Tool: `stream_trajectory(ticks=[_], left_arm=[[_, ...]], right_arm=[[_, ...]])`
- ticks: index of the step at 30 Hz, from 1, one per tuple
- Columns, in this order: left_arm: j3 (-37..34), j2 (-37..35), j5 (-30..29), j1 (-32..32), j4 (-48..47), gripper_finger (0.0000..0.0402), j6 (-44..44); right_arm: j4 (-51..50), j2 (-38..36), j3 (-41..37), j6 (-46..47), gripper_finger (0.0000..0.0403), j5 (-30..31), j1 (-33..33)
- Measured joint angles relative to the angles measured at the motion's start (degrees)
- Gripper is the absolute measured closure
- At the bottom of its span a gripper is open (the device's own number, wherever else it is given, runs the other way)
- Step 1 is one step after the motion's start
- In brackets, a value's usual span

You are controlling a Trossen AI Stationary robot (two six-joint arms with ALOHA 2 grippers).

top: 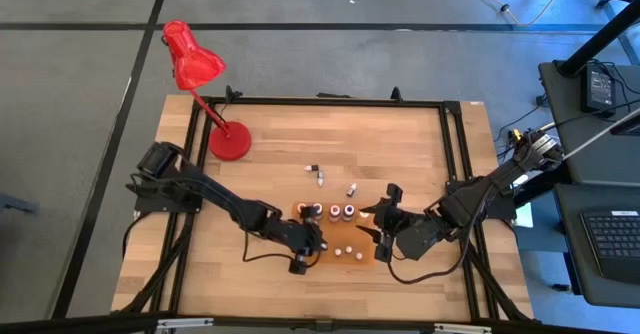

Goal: Pick & Place food coloring
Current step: Put the small brown food coloring bottle into the orange bin

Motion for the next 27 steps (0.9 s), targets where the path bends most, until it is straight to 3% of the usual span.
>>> stream_trajectory(ticks=[27], left_arm=[[-0.07,3.26,6.10,0.34,-0.29,0.0331,1.73]], right_arm=[[-0.99,0.00,-0.02,1.72,0.0205,0.02,-0.02]])
